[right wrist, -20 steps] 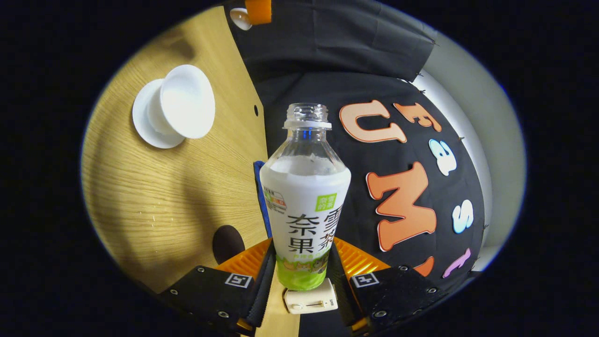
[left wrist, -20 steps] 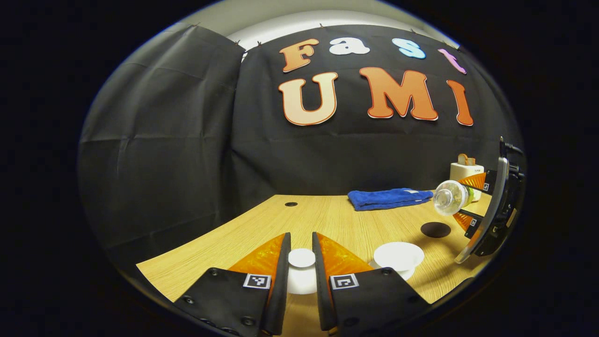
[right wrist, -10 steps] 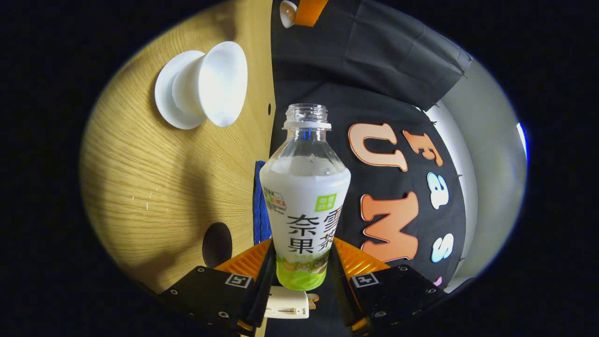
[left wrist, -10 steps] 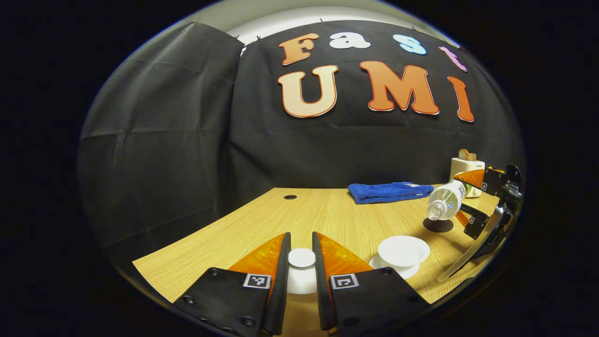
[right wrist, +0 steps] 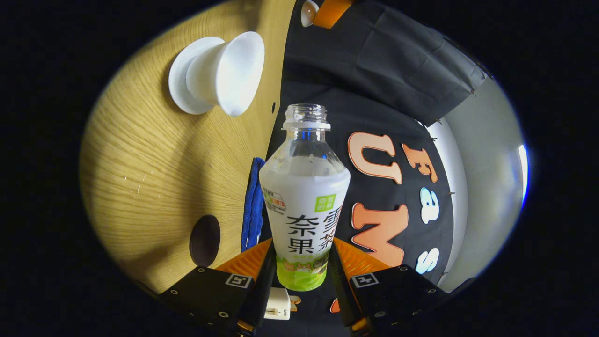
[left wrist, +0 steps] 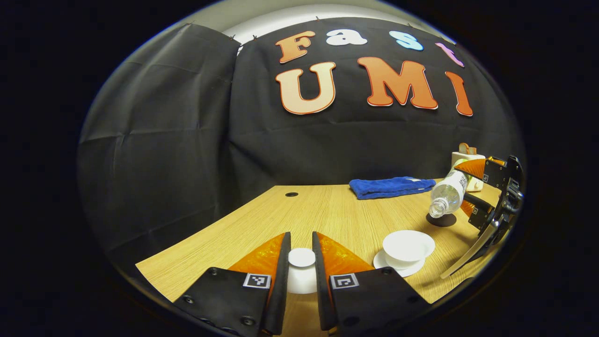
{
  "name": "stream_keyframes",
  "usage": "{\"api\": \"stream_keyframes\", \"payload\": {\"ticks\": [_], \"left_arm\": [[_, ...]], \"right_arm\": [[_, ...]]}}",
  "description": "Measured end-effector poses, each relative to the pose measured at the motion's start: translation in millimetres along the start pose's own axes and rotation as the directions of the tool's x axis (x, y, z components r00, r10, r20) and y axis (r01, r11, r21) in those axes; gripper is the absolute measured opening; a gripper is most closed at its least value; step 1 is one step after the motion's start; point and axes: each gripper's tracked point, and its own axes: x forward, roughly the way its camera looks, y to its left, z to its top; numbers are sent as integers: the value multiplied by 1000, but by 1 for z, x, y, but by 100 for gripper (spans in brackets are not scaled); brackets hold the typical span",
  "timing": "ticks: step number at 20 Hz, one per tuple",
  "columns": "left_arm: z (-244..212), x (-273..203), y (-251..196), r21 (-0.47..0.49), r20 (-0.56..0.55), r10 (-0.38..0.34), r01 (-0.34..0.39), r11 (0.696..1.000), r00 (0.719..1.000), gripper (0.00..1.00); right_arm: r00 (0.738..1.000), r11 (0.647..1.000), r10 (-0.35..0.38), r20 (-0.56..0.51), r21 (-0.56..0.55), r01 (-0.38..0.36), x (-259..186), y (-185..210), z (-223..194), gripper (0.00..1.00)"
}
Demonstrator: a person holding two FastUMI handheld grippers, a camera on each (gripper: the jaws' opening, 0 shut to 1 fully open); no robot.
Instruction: Open the teacup lid with one hand, grasp the water bottle and pour water into the teacup with the other hand; after pouring, place the water bottle on the coaster and then close the teacup lid.
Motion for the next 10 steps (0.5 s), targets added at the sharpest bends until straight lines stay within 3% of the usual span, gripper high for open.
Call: {"api": "stream_keyframes", "payload": {"ticks": [1, 10], "left_arm": [[0, -1, 1, 5, 1, 1, -1, 1000, 1000, 32], [-1, -10, 8, 14, 4, 1, -1, 1000, 1000, 32]], "right_arm": [[1000, 1000, -6, 7, -18, 6, 0, -4, 1, 59], [999, 994, -19, 40, -108, 23, 3, -24, 4, 62]]}}
